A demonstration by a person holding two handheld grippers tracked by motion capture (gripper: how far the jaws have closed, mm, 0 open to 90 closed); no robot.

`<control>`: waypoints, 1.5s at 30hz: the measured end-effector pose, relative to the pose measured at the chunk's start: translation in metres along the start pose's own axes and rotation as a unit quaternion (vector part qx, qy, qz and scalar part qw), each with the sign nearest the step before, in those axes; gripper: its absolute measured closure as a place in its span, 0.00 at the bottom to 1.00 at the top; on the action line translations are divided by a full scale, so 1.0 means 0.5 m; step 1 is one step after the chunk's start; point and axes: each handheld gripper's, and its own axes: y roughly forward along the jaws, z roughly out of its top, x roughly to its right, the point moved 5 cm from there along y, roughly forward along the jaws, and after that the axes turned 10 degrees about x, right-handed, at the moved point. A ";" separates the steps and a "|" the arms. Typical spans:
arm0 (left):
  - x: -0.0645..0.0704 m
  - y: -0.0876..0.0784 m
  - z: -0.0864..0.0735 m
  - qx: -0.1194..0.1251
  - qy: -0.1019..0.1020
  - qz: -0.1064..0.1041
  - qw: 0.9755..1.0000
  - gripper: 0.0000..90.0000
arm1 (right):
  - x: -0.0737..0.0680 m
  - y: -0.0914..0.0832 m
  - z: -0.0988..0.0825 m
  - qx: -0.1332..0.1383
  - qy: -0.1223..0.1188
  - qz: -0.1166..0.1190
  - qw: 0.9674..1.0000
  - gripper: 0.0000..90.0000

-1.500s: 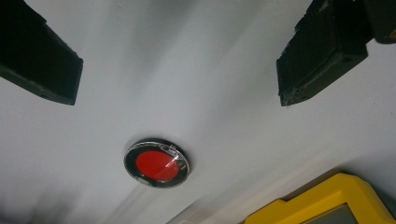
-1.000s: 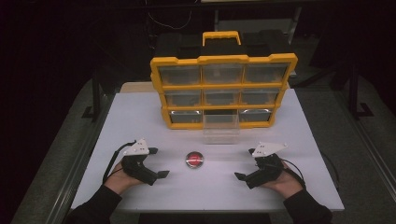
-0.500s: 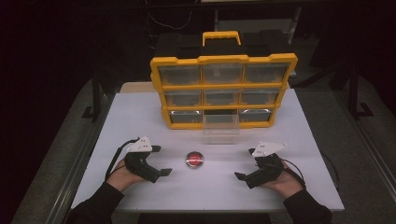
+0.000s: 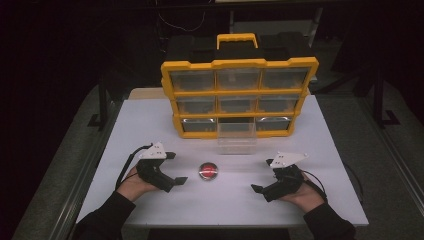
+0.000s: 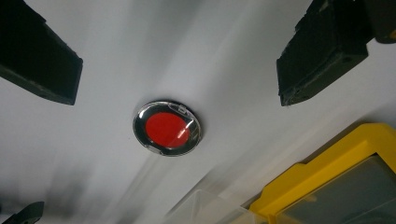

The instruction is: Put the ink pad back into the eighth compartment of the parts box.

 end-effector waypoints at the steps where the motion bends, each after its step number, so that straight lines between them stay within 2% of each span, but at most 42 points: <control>1: -0.001 0.001 0.002 0.001 0.000 -0.001 1.000 0.00 | 0.000 0.000 0.000 0.000 0.000 0.000 1.000 0.00; 14: -0.004 0.008 0.019 0.002 0.004 -0.007 1.000 0.00 | -0.001 0.000 -0.001 -0.001 -0.001 0.001 1.000 0.00; 45: -0.006 0.051 0.047 -0.005 0.017 -0.021 1.000 0.00 | -0.001 0.002 -0.002 -0.004 0.000 0.002 1.000 0.00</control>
